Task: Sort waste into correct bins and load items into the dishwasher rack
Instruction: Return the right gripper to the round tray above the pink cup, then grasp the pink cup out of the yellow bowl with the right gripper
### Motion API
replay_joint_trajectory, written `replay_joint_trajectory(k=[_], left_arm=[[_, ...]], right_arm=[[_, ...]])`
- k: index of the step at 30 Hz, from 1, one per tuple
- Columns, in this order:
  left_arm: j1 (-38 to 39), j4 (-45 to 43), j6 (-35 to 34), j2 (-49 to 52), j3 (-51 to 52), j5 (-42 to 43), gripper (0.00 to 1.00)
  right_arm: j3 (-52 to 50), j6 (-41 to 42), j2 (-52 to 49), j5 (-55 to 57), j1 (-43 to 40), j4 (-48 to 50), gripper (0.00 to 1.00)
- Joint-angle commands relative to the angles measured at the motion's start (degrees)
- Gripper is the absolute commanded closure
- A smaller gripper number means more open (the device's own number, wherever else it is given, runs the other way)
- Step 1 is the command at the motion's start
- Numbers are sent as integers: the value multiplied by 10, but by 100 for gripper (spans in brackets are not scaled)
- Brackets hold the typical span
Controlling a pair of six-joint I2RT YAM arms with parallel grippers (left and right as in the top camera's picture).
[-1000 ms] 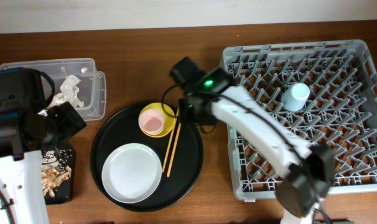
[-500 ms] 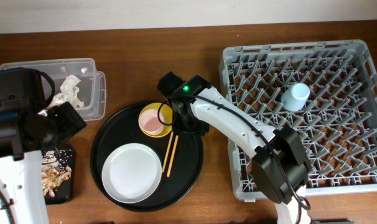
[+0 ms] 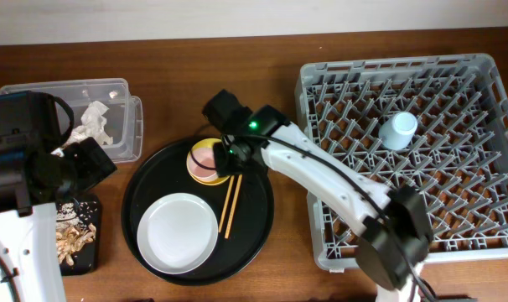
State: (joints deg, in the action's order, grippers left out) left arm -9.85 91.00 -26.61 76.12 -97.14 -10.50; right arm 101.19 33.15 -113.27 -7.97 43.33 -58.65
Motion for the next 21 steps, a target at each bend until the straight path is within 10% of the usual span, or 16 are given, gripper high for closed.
replay_joint_trajectory(k=[1, 4, 21], left_arm=[[-3, 0, -5, -8, -6, 2, 1], [-3, 0, -5, -8, -6, 2, 1], [-3, 0, -5, -8, -6, 2, 1]], right_arm=[[2, -86, 48, -14, 27, 79, 39], [2, -104, 38, 25, 51, 129, 25], [2, -119, -68, 177, 119, 172, 38]])
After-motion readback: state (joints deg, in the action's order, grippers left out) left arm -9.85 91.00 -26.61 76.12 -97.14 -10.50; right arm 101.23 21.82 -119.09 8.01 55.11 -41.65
